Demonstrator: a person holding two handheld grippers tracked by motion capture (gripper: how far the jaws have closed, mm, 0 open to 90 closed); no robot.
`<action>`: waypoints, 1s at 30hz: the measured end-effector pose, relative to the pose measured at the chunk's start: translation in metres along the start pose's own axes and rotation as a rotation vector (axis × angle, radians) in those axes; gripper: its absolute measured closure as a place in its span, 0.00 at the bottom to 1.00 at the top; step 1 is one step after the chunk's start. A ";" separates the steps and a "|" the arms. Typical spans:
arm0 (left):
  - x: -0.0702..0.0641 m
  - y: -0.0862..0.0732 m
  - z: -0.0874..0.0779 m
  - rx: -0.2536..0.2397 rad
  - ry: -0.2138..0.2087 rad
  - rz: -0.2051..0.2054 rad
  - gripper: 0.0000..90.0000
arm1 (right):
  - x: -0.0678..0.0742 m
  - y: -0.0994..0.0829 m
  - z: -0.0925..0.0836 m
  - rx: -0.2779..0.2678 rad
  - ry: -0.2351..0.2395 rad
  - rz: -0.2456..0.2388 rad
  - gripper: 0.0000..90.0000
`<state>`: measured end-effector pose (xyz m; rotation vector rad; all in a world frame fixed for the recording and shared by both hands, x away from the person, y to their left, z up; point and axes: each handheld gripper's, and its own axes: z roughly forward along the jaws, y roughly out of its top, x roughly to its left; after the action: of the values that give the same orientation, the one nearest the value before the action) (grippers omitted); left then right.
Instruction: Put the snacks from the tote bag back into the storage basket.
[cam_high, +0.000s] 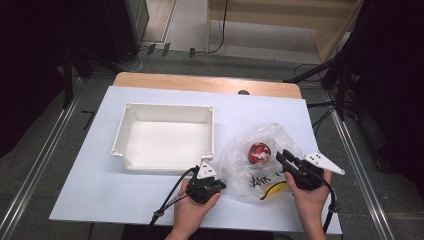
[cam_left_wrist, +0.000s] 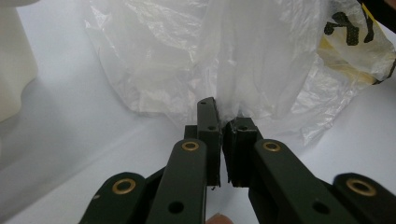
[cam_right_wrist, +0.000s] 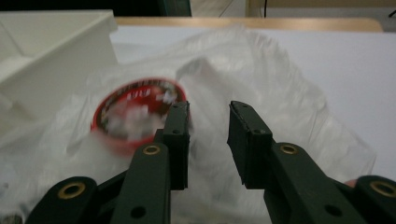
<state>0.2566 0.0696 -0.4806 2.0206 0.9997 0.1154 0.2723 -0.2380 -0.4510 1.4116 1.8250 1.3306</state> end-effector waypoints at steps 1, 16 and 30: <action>0.000 0.000 0.000 -0.002 0.002 0.000 0.96 | 0.001 -0.006 0.000 0.018 -0.003 0.010 0.79; 0.000 -0.001 -0.001 -0.010 -0.003 -0.006 0.95 | -0.004 -0.044 -0.002 0.251 -0.016 0.011 0.82; 0.000 0.000 -0.001 -0.006 -0.001 -0.001 0.94 | 0.013 0.003 -0.024 -0.049 0.071 0.005 0.67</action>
<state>0.2560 0.0701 -0.4805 2.0145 0.9985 0.1174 0.2492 -0.2355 -0.4363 1.3608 1.8226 1.4350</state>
